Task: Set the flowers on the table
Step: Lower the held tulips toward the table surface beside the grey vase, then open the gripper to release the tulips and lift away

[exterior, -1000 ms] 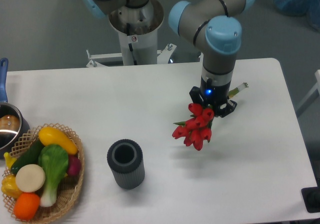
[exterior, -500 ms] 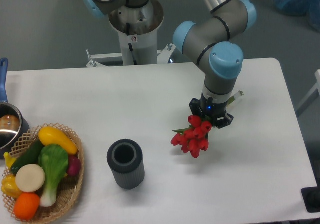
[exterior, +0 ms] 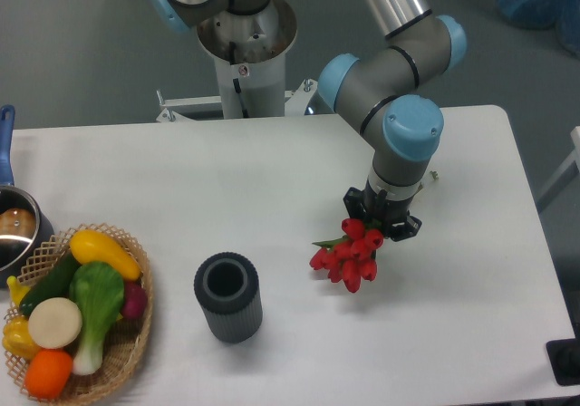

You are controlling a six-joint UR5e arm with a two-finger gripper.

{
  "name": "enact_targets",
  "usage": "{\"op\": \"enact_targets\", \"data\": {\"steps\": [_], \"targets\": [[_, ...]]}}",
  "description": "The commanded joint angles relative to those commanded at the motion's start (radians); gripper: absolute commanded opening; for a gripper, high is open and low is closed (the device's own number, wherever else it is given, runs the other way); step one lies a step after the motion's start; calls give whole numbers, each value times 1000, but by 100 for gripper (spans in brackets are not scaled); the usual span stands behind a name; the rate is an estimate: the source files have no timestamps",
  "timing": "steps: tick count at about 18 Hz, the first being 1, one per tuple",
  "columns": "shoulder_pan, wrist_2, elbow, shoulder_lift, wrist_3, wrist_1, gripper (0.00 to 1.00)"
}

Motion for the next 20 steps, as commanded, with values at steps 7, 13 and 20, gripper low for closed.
{"op": "enact_targets", "data": {"steps": [7,13,20], "targets": [[-3,0,5,-34,0,32,26],[-2,2,18,-43,17,55,63],[9,2,49,4,18,86,100]]}}
